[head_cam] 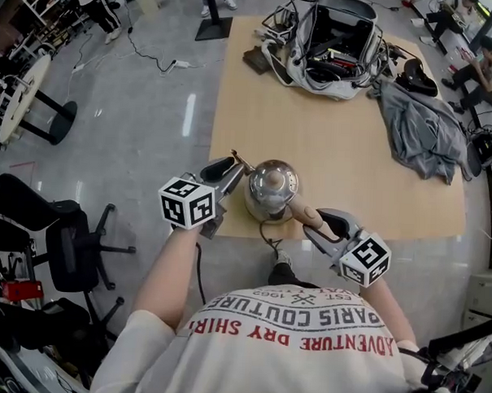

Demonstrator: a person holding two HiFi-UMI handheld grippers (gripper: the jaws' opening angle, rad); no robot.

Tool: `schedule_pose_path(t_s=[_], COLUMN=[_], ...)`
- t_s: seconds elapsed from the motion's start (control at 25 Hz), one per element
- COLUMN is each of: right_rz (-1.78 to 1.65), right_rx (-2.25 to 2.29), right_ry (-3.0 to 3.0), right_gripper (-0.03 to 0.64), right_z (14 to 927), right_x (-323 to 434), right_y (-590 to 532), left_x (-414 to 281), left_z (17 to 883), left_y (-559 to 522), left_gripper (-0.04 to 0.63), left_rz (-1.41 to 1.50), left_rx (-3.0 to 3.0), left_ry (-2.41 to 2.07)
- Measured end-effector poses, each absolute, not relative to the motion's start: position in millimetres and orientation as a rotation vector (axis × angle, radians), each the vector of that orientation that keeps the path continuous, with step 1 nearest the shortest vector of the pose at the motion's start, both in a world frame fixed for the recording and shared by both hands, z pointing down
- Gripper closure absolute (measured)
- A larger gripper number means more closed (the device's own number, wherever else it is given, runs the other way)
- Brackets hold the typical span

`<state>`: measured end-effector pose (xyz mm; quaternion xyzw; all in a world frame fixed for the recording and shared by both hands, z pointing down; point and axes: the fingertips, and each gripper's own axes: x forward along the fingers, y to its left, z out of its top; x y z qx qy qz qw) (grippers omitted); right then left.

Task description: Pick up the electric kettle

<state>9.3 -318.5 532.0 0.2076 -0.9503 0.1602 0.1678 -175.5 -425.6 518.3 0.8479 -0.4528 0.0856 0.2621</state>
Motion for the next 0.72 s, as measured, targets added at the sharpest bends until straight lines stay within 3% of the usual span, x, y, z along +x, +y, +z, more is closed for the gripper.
schedule_pose_path(t_s=[0.72], right_rz=[0.477], right_rx=[0.603], right_ry=[-2.704], right_gripper=[0.448], right_z=[533], right_x=[7], right_y=[-319], left_x=[-162], left_z=[521], left_y=[-441], left_gripper=[0.506], left_rz=[0.218], left_rx=[2.309], left_ry=[-1.195])
